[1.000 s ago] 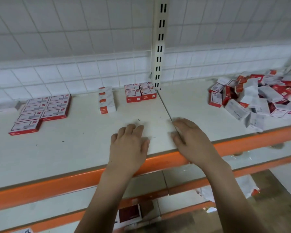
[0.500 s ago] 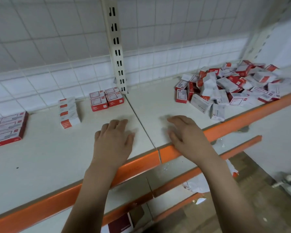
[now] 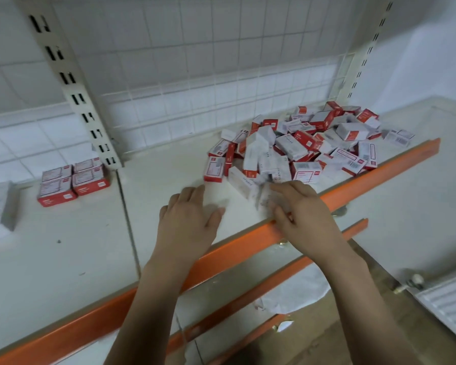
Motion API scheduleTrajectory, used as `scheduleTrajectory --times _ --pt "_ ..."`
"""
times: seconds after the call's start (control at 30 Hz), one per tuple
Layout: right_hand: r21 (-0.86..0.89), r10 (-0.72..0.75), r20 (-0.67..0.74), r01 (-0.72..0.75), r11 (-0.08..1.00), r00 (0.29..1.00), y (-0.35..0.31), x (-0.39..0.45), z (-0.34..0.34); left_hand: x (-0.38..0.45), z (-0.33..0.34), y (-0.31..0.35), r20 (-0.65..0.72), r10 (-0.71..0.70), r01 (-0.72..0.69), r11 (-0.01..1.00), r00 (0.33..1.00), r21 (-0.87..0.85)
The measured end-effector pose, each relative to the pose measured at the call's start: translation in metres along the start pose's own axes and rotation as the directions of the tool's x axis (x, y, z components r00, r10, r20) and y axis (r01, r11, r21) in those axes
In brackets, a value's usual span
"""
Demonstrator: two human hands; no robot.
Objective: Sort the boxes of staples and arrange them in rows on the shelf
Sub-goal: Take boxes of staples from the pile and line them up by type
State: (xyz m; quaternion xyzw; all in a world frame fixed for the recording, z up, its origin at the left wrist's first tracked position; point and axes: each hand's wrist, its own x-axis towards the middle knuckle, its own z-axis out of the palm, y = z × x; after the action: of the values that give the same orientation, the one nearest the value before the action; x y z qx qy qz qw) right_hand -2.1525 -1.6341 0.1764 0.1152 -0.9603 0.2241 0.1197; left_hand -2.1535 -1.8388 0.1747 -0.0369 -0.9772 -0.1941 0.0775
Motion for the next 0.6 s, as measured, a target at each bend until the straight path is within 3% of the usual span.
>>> scheduleTrajectory --times 0.23,0.6 --pt "-0.018 -0.001 -0.001 0.001 1.000 1.000 0.057 0.001 -0.021 0.048 0.026 0.044 -0.076 0.017 -0.021 0.998 0.997 -0.062" --pt "0.007 -0.052 0.041 0.052 0.999 0.998 0.070 0.007 -0.019 0.055 0.039 0.063 -0.036 -0.142 0.138 0.985 0.989 -0.108"
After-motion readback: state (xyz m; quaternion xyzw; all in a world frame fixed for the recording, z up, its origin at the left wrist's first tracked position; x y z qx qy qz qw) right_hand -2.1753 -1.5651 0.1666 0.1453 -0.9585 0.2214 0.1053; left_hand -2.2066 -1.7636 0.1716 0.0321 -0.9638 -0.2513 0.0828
